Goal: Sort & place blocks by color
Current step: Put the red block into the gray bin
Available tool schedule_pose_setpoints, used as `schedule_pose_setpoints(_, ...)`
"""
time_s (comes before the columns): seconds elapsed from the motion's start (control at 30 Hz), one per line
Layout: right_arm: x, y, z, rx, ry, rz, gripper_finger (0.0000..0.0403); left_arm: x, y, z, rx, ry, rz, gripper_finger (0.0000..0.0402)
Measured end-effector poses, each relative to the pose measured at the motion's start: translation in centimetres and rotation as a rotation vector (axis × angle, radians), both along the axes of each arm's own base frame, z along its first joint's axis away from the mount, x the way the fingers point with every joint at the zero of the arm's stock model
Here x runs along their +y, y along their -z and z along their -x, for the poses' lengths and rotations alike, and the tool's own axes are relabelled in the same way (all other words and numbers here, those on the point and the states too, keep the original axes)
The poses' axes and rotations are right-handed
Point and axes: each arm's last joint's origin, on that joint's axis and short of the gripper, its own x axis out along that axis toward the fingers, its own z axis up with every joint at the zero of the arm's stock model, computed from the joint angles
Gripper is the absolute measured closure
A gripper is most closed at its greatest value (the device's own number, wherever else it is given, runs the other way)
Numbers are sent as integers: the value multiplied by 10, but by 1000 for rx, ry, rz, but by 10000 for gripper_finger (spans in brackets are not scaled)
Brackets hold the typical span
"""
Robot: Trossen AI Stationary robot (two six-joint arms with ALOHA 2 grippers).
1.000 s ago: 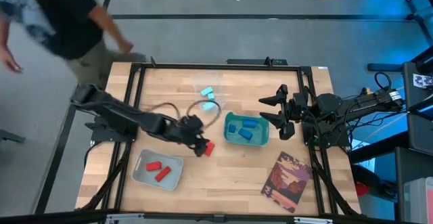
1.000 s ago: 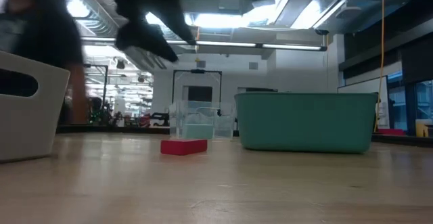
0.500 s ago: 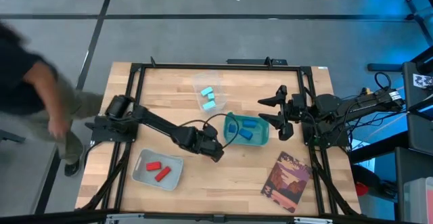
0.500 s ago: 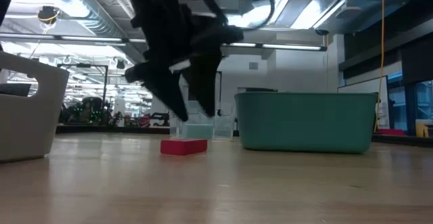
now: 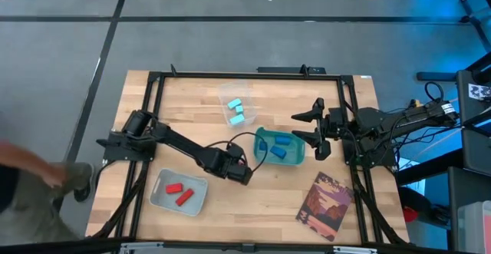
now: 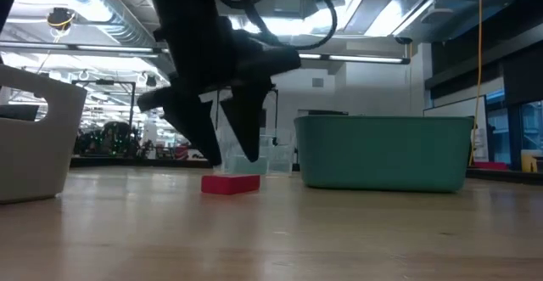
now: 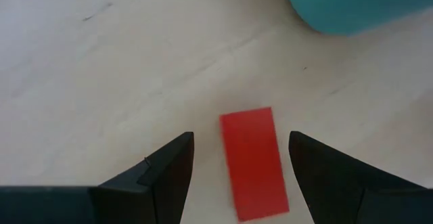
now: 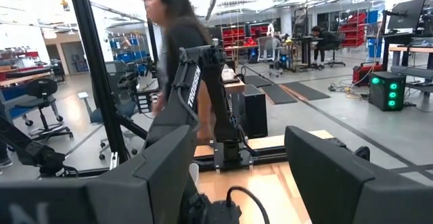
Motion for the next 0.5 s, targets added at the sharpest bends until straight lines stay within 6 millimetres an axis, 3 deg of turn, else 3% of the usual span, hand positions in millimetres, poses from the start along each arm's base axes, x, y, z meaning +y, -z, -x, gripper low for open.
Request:
schedule_pose_setpoints(0.23, 0, 0, 0, -1, 0, 0, 162, -5, 21, -7, 12, 4, 43, 168)
schedule_pose_setpoints(0.5, 0, 0, 0, 4, 0, 1, 162, -7, 24, -7, 14, -3, 35, 169)
